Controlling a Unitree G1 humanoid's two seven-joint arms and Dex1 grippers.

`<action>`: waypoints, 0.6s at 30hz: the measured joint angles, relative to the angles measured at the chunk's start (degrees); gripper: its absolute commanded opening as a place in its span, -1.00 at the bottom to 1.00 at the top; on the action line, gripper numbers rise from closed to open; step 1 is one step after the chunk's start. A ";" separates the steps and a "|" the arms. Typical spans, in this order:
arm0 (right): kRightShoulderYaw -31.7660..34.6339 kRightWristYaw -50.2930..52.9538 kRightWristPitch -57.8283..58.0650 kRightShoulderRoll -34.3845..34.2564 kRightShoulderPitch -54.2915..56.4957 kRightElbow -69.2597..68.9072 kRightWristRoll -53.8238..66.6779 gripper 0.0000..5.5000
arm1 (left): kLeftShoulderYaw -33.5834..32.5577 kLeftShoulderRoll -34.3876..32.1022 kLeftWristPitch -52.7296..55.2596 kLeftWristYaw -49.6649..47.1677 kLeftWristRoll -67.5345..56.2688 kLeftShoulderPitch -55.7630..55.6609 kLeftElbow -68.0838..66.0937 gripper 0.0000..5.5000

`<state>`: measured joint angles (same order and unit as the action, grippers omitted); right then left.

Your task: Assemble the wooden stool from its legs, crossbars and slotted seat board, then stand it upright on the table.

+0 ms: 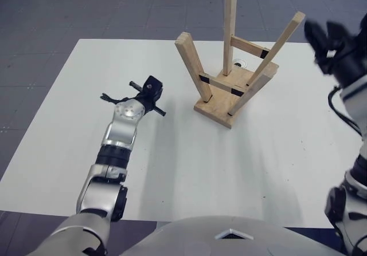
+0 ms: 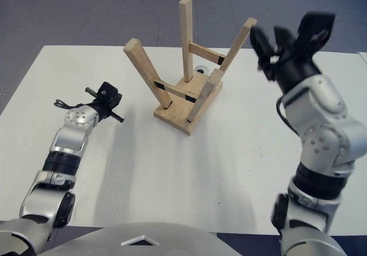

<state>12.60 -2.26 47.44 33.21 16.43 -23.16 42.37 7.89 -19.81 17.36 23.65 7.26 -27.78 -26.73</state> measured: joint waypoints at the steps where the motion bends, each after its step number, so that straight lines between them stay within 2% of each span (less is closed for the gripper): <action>1: -2.23 -1.40 -0.07 0.57 -1.81 1.27 -2.04 0.00 | 0.63 0.61 -0.36 0.16 0.23 -0.70 -1.38 -0.96; 4: -11.57 -5.47 -3.11 -0.25 -2.70 10.95 -10.28 0.00 | 2.78 3.31 -0.74 0.92 0.39 -1.66 -5.05 -0.96; 7: -16.17 -7.84 -11.97 -6.54 3.58 27.67 -17.50 0.00 | 3.65 5.72 -2.09 0.78 0.37 -2.39 -7.48 -0.96; 13: -20.60 -11.41 -31.38 -11.45 17.62 66.12 -31.12 0.00 | 4.06 7.47 -3.87 1.33 0.40 -5.54 -12.37 -0.96; 18: -20.42 -13.54 -40.40 -12.23 25.45 83.06 -37.21 0.00 | 6.02 8.28 -1.90 5.23 0.39 -7.95 -14.26 -0.96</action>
<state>-7.81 -15.80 7.04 20.98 41.88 59.91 5.16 13.91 -11.53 15.46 28.88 7.65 -35.73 -40.99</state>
